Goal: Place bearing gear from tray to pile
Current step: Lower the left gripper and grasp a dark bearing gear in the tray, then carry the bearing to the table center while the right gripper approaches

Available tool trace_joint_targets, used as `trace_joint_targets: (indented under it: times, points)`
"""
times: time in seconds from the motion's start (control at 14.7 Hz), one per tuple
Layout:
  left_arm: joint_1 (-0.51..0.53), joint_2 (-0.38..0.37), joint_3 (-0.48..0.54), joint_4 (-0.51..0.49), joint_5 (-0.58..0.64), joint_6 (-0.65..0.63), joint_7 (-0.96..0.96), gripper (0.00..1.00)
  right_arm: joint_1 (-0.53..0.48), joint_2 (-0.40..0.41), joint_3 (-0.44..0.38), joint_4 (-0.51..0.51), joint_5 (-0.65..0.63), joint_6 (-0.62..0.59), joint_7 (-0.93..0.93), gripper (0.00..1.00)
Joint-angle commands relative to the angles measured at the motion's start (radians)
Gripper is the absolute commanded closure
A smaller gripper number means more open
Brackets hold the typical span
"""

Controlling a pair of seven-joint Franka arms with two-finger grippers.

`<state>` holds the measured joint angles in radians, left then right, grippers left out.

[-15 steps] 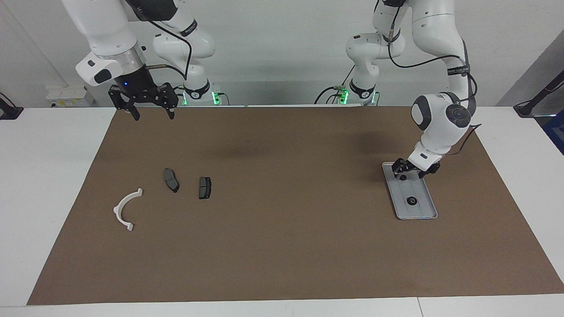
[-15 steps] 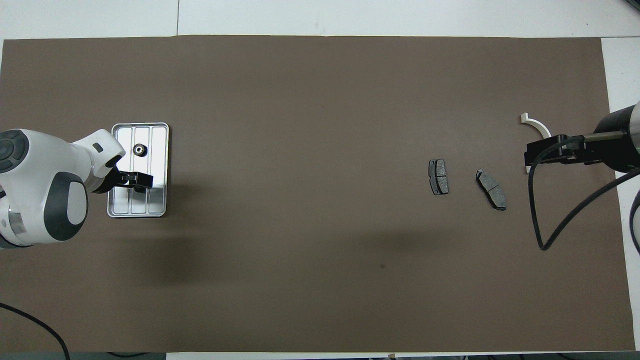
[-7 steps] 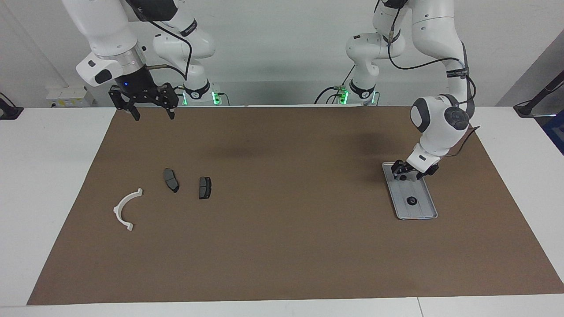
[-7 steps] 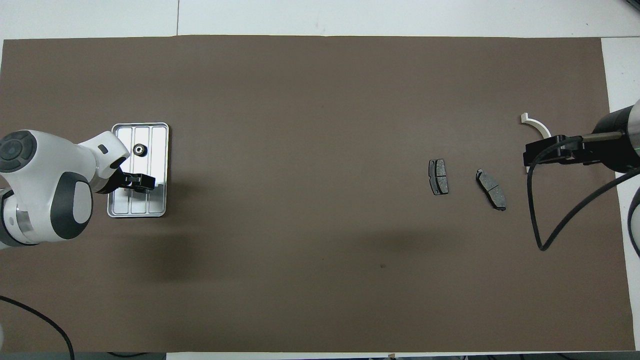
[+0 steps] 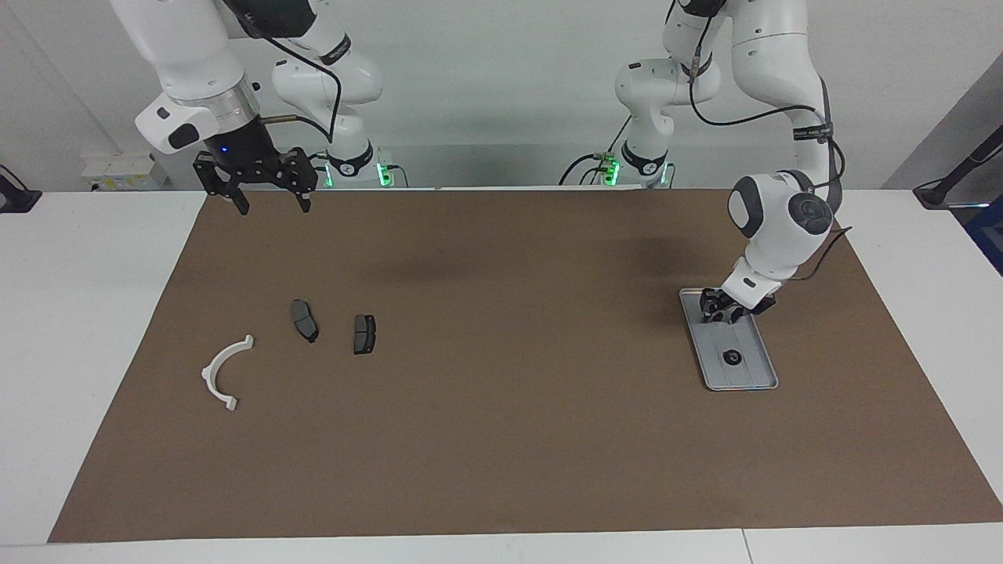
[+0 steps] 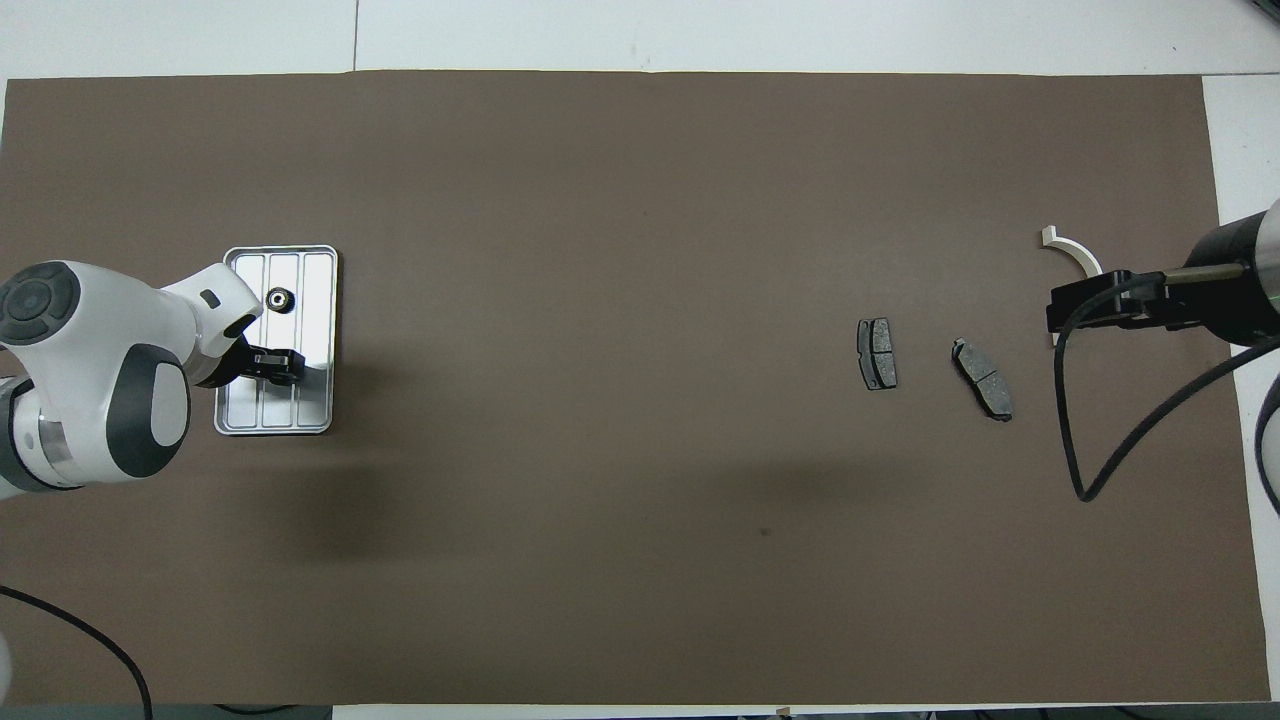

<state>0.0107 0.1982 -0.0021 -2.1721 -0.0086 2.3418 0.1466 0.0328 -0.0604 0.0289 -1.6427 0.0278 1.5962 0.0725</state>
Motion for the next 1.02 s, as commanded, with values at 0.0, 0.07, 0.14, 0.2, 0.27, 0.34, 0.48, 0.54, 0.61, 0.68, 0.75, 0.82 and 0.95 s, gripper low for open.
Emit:
trace_joint_targets:
  times: [0.0,0.07,0.14,0.2,0.27,0.34,0.48,0.54,0.61,0.68,0.75,0.82,0.95]
  points:
    - [0.003,-0.005,-0.003,-0.015,0.01,0.016,-0.001,0.79,-0.019,-0.041,0.005,-0.052,0.02,-0.005,-0.027,0.0]
    - [0.003,-0.006,-0.003,-0.009,0.01,0.01,-0.002,0.95,-0.019,-0.044,0.005,-0.058,0.02,-0.002,-0.023,0.0]
    - [0.003,-0.006,-0.003,-0.003,0.007,0.004,-0.004,1.0,-0.021,-0.045,0.005,-0.062,0.02,0.008,-0.02,0.0]
    - [0.003,-0.011,-0.003,0.008,0.006,-0.005,-0.004,1.0,-0.021,-0.045,0.005,-0.062,0.02,0.01,-0.022,0.0]
    - [0.005,-0.016,-0.003,0.033,0.006,-0.03,-0.004,1.0,-0.019,-0.045,0.005,-0.062,0.02,0.01,-0.022,0.0]
    - [0.006,-0.017,-0.004,0.087,0.004,-0.097,-0.002,1.0,-0.019,-0.045,0.005,-0.062,0.02,0.01,-0.02,0.0]
    - [-0.005,-0.01,-0.006,0.245,-0.013,-0.264,-0.007,1.0,-0.017,-0.045,0.005,-0.063,0.02,0.01,-0.02,0.0]
    - [-0.014,-0.005,-0.007,0.303,-0.043,-0.31,-0.028,1.0,-0.017,-0.047,0.005,-0.068,0.02,0.011,-0.019,0.0]
    - [-0.047,-0.005,-0.007,0.32,-0.06,-0.309,-0.095,1.0,-0.017,-0.05,0.005,-0.075,0.02,0.016,-0.019,0.0]
    - [-0.092,-0.002,-0.006,0.327,-0.057,-0.297,-0.201,1.0,-0.017,-0.055,0.003,-0.083,0.02,0.018,-0.019,0.0]
    - [-0.145,0.0,-0.006,0.318,-0.057,-0.254,-0.294,1.0,-0.019,-0.055,0.005,-0.085,0.02,0.018,-0.02,0.0]
    - [-0.197,0.003,-0.004,0.308,-0.056,-0.216,-0.371,1.0,-0.019,-0.055,0.005,-0.085,0.02,0.016,-0.02,0.0]
    - [-0.317,0.038,-0.001,0.324,-0.015,-0.199,-0.557,1.0,-0.019,-0.055,0.005,-0.085,0.02,0.018,-0.02,0.0]
